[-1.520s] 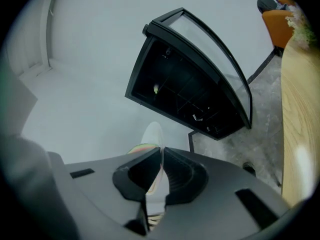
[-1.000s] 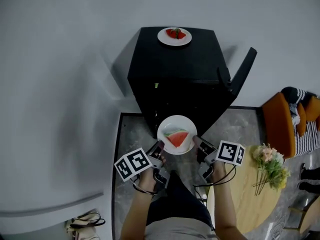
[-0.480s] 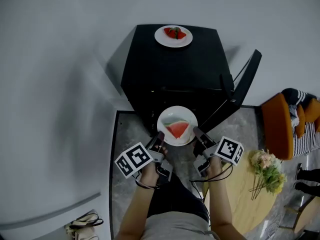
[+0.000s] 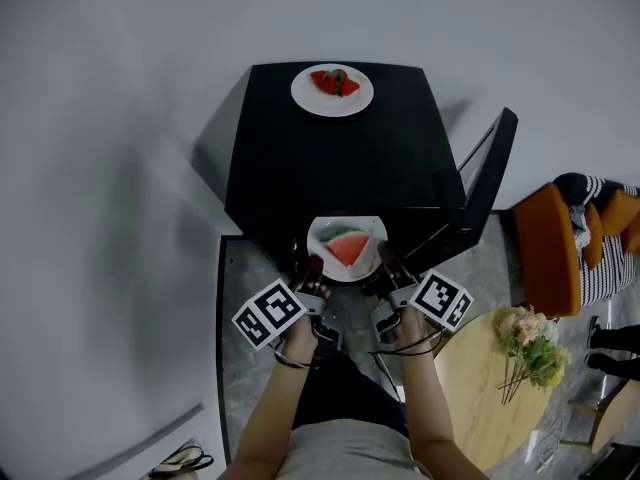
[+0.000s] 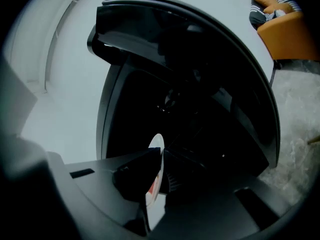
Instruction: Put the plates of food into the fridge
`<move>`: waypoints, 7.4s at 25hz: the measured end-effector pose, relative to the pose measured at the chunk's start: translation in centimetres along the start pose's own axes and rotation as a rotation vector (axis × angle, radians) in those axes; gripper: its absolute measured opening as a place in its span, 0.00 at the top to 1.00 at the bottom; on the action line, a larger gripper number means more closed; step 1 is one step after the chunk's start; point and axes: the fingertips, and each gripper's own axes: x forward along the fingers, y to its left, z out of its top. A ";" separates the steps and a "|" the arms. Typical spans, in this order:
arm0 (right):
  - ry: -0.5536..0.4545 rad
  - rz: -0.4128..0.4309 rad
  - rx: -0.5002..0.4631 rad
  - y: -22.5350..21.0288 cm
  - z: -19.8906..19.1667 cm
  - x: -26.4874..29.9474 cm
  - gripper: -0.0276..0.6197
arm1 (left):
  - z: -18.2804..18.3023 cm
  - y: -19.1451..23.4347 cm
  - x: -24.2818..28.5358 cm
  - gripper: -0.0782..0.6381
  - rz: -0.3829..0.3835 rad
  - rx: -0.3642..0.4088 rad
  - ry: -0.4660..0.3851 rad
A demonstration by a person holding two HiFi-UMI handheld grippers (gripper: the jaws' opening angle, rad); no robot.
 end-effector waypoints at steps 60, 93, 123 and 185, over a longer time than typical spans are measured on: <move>0.004 -0.037 -0.829 0.0 -5.3 4.2 0.94 | 2.3 -0.7 8.2 0.86 -0.060 -0.105 -0.011; 0.000 -0.034 -0.835 1.5 -3.6 10.3 0.94 | 3.3 0.7 3.4 0.86 -0.076 0.112 0.000; -0.294 0.002 -0.838 7.4 -2.1 -4.8 0.94 | -0.5 -10.4 -3.1 0.88 -0.122 0.982 -0.281; 0.665 -0.103 0.109 13.1 17.0 17.2 0.79 | 22.7 -16.8 14.5 0.76 0.005 0.352 0.699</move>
